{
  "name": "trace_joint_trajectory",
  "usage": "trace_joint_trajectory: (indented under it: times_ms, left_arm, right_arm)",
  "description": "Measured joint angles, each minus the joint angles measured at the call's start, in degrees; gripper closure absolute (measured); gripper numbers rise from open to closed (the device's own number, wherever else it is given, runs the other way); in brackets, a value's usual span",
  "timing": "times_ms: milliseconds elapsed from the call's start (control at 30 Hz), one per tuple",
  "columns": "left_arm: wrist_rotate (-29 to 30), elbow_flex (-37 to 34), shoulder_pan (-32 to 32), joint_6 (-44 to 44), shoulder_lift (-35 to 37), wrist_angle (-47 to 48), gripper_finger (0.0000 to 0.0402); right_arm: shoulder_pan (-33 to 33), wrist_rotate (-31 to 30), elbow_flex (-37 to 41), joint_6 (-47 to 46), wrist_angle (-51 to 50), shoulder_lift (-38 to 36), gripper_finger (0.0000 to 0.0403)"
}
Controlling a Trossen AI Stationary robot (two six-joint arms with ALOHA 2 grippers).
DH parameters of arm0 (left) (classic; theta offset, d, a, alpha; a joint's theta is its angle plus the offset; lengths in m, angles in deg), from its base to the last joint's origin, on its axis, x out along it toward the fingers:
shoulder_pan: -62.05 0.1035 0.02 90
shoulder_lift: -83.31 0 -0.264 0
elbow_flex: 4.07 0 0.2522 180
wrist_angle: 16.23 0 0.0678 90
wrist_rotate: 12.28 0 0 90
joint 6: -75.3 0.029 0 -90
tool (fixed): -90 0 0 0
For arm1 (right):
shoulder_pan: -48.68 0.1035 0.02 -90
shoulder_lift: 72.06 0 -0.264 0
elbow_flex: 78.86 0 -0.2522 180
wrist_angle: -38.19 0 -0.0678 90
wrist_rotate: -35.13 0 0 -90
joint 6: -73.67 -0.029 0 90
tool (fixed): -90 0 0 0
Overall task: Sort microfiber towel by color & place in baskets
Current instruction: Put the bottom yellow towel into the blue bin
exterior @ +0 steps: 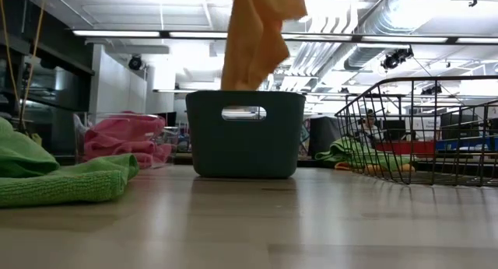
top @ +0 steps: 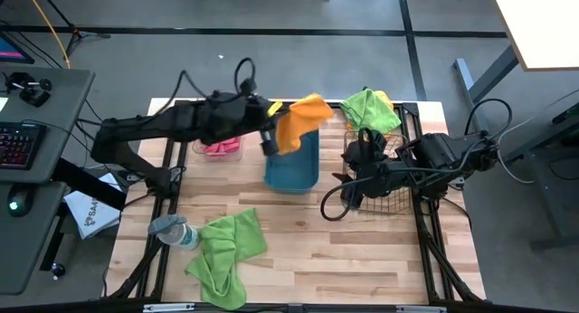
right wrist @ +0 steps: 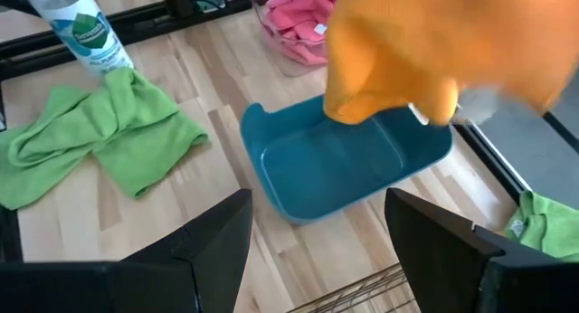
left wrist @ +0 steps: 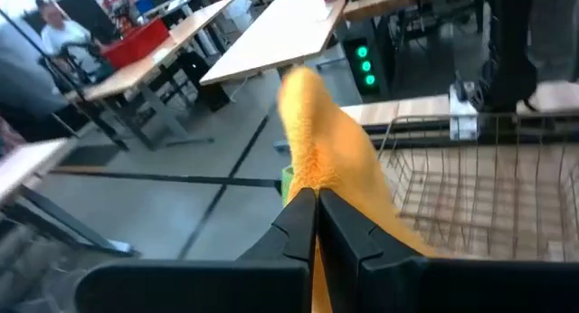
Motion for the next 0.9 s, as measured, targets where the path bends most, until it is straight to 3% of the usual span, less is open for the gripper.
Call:
trace_joint_trajectory:
  times_ms: [300, 533, 700, 900]
  left_arm:
    - [-3.0, -17.0, 3.7, -14.5, 0.0, -4.9, 0.0401]
    - [-6.1, -33.2, 2.1, -31.0, -0.1, -17.1, 0.0401]
    - [-6.6, -35.6, 2.4, -36.7, -1.7, -16.7, 0.0401]
    - [-14.9, -33.5, 4.3, -40.2, -4.2, -17.0, 0.0398]
  right_arm:
    - [0.0, -0.8, 0.0, -0.2, -0.4, 0.0, 0.0153]
    - [0.0, -3.4, 0.0, -2.5, -0.4, 0.0, 0.0153]
    - [0.0, -3.5, 0.0, -2.6, -0.4, 0.0, 0.0153]
    - [0.0, -5.2, 0.0, -3.3, -0.3, 0.0, 0.0153]
